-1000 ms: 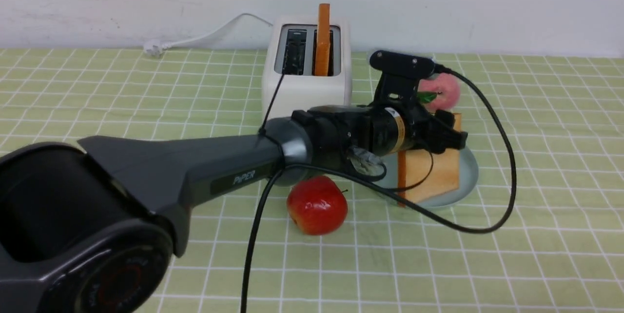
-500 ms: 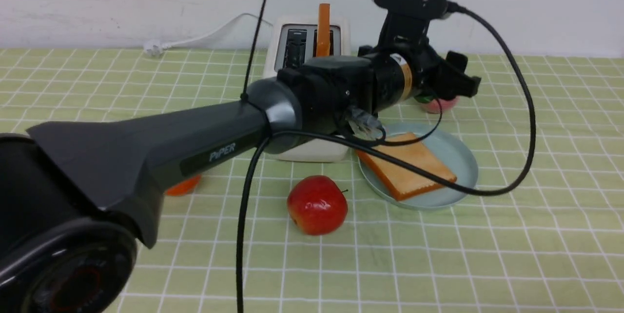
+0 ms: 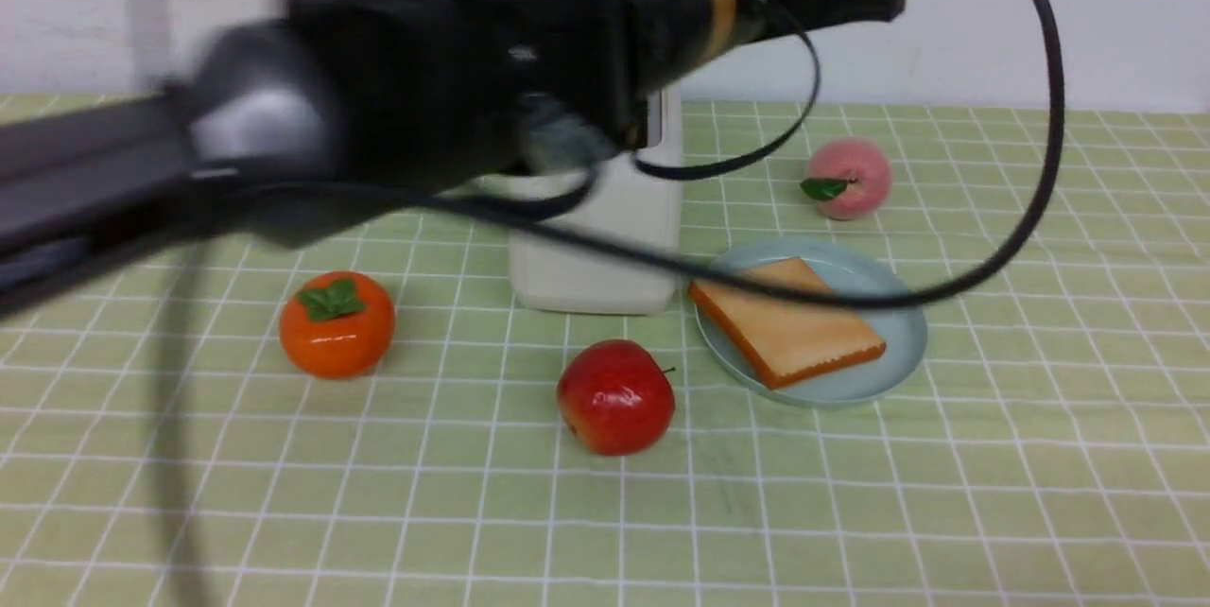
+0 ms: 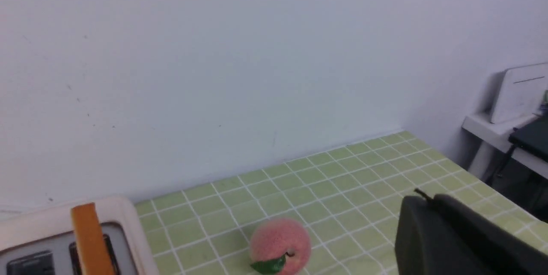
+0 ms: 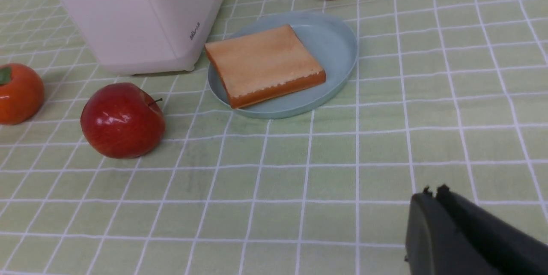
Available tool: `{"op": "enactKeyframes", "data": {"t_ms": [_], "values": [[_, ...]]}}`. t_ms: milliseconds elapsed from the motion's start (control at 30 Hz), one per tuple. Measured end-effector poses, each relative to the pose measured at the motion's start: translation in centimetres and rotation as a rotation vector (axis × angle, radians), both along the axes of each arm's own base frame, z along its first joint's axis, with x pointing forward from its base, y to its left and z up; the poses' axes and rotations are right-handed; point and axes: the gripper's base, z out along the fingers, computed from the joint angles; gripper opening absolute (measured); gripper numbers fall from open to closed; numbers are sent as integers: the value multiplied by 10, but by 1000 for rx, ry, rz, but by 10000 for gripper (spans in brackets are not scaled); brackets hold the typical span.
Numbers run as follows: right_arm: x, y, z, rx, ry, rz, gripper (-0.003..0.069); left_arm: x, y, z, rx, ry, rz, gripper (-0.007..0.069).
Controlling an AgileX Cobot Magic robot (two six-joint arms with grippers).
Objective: Take toasted bread from bread machine on green coffee tablecloth place on plate.
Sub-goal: 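Grasp the toast slice in the toaster and pull it up out of the slot with the right gripper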
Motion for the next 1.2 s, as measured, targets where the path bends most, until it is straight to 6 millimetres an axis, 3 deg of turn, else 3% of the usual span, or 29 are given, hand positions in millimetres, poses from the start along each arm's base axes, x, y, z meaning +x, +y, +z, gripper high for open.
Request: {"op": "enactKeyframes", "data": {"t_ms": [167,333,400,500,600,700,833,933,1000,1067,1167,1200], "values": [[21,4,18,-55,41,49,2,-66,43,-5,12,34,-58,-13],[56,15,22,-68,157,150,2,-123,106,-32,14,79,-26,-13],[67,19,22,-65,195,189,2,-135,121,-40,17,82,-12,-13],[98,31,26,-30,240,293,2,-169,164,-64,-16,86,45,-13],[126,45,35,-13,216,368,2,-192,197,-71,-92,54,113,-13],[158,71,48,-27,173,447,2,-212,226,-76,-170,-2,171,-13],[199,115,65,-62,108,532,2,-230,249,-85,-244,-62,201,-13],[219,137,69,-75,83,568,5,-233,253,-91,-246,-70,212,-13],[244,160,79,-88,33,589,26,-231,255,-96,-233,-58,238,-13],[256,168,84,-93,2,587,50,-230,256,-99,-225,-49,258,-13],[290,184,80,-87,-28,556,160,-228,259,-106,-206,-33,300,-13],[292,185,82,-83,-38,548,178,-228,259,-106,-205,-33,300,-13]]}}
